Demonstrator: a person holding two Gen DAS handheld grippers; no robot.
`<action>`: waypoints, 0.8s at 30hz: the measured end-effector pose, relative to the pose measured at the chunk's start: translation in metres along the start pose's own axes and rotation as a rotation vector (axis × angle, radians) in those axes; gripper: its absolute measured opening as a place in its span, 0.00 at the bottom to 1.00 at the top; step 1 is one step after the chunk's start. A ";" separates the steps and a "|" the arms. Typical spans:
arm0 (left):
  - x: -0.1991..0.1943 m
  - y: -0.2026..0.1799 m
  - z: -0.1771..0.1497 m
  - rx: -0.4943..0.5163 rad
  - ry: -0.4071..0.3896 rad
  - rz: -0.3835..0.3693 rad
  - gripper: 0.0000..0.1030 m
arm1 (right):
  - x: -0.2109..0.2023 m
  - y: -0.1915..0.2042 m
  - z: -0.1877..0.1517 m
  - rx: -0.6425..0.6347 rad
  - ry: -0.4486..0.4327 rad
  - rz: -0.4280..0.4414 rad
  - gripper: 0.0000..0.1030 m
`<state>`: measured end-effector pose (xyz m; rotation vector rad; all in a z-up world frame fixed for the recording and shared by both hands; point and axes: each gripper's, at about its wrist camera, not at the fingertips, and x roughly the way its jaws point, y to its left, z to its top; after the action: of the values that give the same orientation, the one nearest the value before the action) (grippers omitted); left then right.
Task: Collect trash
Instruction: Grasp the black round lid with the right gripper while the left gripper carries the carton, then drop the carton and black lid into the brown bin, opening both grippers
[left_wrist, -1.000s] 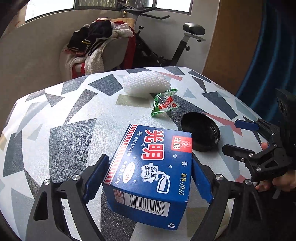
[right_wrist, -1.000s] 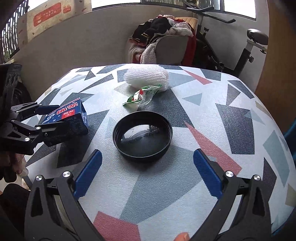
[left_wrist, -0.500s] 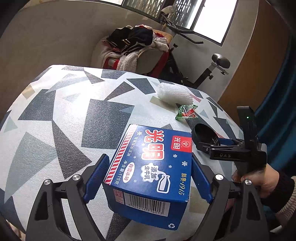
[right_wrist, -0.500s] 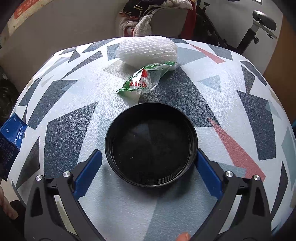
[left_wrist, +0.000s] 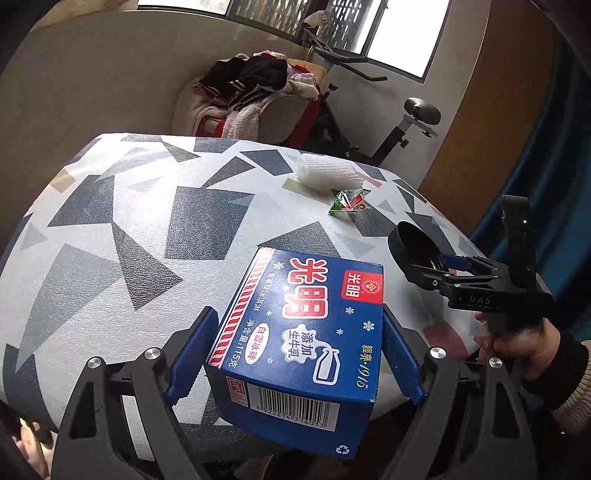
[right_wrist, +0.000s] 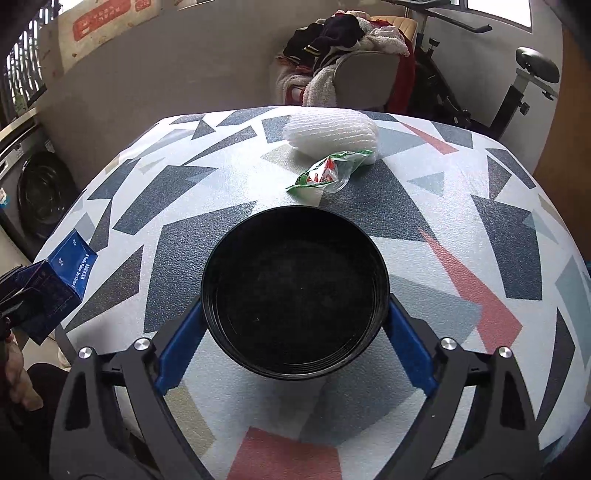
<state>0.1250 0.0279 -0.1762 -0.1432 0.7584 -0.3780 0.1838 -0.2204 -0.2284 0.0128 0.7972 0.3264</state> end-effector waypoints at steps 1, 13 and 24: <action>-0.003 -0.004 -0.004 0.007 0.008 -0.005 0.81 | -0.013 0.003 -0.009 -0.002 -0.025 0.019 0.88; -0.035 -0.062 -0.058 0.125 0.101 -0.054 0.81 | -0.098 0.020 -0.081 -0.038 -0.131 0.014 0.88; -0.047 -0.097 -0.089 0.229 0.149 -0.060 0.91 | -0.122 0.032 -0.111 -0.034 -0.162 0.033 0.88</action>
<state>0.0050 -0.0433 -0.1848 0.0782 0.8530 -0.5340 0.0171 -0.2376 -0.2162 0.0205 0.6316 0.3654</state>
